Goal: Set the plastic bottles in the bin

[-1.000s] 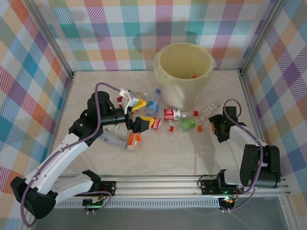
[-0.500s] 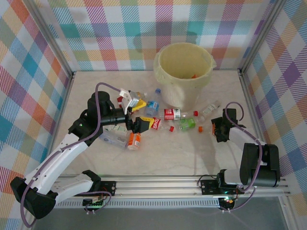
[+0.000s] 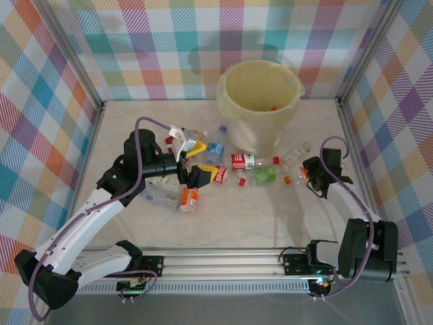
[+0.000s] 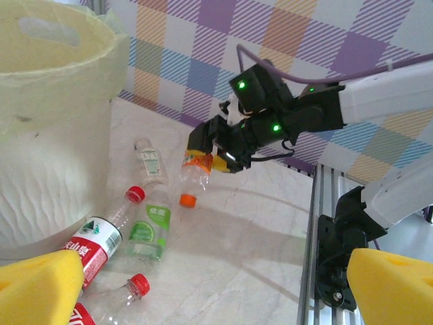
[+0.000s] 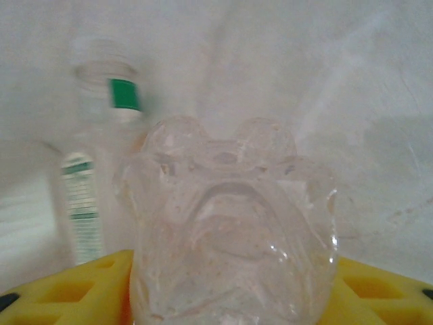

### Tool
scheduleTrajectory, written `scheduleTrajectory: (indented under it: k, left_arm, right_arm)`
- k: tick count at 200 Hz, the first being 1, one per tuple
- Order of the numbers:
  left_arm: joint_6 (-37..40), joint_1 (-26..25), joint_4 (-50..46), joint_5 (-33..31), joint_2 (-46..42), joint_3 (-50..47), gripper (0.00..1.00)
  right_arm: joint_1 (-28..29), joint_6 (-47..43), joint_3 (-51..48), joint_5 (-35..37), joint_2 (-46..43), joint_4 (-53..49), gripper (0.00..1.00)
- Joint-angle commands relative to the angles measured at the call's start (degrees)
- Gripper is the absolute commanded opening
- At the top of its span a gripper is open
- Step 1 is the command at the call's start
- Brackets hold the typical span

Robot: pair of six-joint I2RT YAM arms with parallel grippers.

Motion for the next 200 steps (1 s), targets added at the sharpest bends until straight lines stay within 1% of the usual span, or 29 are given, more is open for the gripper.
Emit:
scheduleTrajectory:
  k: [1,29,67,90,109,155,178,200]
  left_arm:
    - [0.55,-0.49,1.68,-1.04,-1.31,0.92,1.0]
    - [0.47,-0.49,1.77,-1.4,-1.25,0.81,1.0]
    - [0.1,-0.49,2.17,-1.67,-1.12,0.66,1.0]
    - [0.16,-0.49,2.3,-2.25,-1.3,0.52,1.0]
    - [0.15,-0.49,2.3,-2.38,-1.39,0.48,1.0]
    - [0.19,-0.49,2.21,-2.74,-1.58,0.46,1.0]
    - [0.19,-0.49,2.21,-2.73,-1.63,0.46,1.0]
    - [0.19,-0.49,2.21,-2.8,-1.48,0.48,1.0]
  right_arm:
    - [-0.35,-6.24,2.95,0.62,-3.38,-0.12,0.55]
    - [0.67,-9.45,5.55,-0.1,-6.15,-0.62,0.53]
    - [5.37,-15.96,11.43,2.09,-8.34,-2.11,0.51]
    - [9.73,-20.38,15.66,5.58,-9.09,-3.29,0.5]
    - [14.28,-24.97,19.92,10.77,-8.99,-4.68,0.49]
    - [22.42,-33.71,27.91,20.85,-8.18,-6.46,0.47]
    - [25.97,-39.01,31.17,24.04,-6.98,-5.63,0.47]
    - [28.39,-43.44,34.25,24.43,-5.37,-3.92,0.47]
